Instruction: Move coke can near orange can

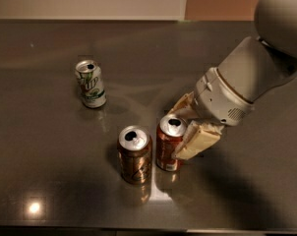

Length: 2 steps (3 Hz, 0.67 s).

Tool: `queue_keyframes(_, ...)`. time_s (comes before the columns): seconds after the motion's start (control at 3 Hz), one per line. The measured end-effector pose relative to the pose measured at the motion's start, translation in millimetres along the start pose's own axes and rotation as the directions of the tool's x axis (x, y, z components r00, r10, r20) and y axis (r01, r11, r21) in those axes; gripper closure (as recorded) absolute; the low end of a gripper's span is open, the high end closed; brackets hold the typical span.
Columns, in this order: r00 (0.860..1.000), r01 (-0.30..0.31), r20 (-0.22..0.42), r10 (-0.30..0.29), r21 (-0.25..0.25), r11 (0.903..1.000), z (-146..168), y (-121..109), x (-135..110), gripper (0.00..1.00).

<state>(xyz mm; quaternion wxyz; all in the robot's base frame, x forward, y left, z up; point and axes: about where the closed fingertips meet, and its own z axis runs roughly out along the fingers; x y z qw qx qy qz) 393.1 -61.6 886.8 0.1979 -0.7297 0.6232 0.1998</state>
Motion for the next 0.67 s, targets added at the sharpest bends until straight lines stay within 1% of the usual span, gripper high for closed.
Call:
queue_keyframes(0.33, 1.000, 0.002, 0.000, -0.002, 0.000, 1.0000, 0.4, 0.0, -1.5, 0.00)
queue_keyframes(0.67, 1.000, 0.002, 0.000, -0.002, 0.000, 1.0000, 0.4, 0.0, -1.5, 0.00)
